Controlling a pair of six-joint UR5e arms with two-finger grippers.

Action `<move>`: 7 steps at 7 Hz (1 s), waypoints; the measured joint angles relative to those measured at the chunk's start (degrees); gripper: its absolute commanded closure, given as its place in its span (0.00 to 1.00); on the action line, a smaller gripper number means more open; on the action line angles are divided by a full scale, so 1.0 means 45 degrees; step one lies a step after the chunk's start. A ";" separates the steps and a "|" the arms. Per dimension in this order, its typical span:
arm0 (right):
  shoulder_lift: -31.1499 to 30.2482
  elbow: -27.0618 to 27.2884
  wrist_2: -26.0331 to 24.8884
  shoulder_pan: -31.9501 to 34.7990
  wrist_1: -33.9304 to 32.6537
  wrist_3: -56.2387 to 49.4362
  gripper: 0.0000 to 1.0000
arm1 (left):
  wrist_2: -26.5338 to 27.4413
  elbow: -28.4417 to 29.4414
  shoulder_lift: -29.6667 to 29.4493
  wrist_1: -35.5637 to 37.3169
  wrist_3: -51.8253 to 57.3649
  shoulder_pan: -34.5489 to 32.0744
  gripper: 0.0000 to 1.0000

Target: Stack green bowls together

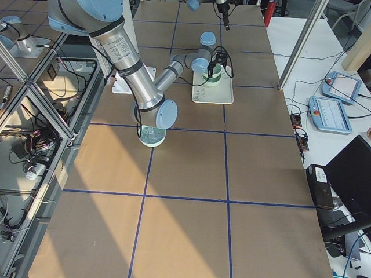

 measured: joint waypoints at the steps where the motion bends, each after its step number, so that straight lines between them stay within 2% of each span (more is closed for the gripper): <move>1: 0.0048 -0.0046 -0.0017 0.0006 0.0027 0.0005 0.00 | 0.0000 0.0002 0.0000 0.0000 -0.0009 0.0000 0.00; 4: -0.0074 0.0201 0.0037 0.0334 -0.0378 -0.0213 0.00 | -0.0010 0.0017 0.0008 0.0004 0.0007 -0.0001 0.00; 5: -0.0352 0.0763 0.0250 0.0719 -0.1247 -0.0697 0.00 | -0.0188 0.0015 0.0096 0.0012 0.0102 -0.0034 0.00; 7: -0.1558 0.2650 0.0665 0.1652 -0.3293 -0.2961 0.00 | -0.1394 0.0003 0.0684 0.0022 0.1589 -0.0751 0.00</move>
